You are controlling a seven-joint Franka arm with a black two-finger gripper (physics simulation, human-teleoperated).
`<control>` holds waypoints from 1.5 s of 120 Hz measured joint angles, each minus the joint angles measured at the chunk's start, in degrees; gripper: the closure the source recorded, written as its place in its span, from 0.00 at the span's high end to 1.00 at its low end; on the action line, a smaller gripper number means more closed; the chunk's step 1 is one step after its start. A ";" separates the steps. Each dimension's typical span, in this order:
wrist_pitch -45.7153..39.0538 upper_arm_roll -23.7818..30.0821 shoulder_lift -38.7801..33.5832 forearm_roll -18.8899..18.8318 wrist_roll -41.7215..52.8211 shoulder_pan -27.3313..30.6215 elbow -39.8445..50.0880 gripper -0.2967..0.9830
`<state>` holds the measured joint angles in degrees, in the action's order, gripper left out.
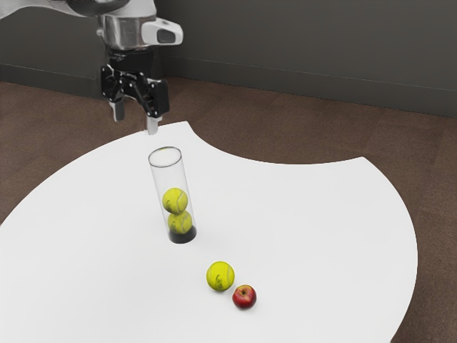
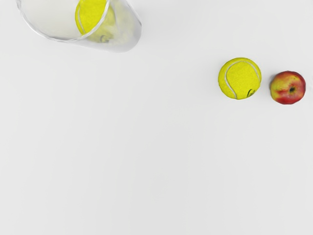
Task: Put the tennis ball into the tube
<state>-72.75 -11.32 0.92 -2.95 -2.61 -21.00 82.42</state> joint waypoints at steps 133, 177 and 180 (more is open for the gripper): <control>-54.65 4.21 11.63 9.71 -0.86 -4.89 35.95 0.76; -59.02 4.20 15.20 9.40 -0.90 -4.70 37.12 0.75; -59.13 4.20 15.50 9.44 -0.91 -4.58 37.10 0.75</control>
<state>-131.88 -7.12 16.42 6.49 -3.52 -25.58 119.52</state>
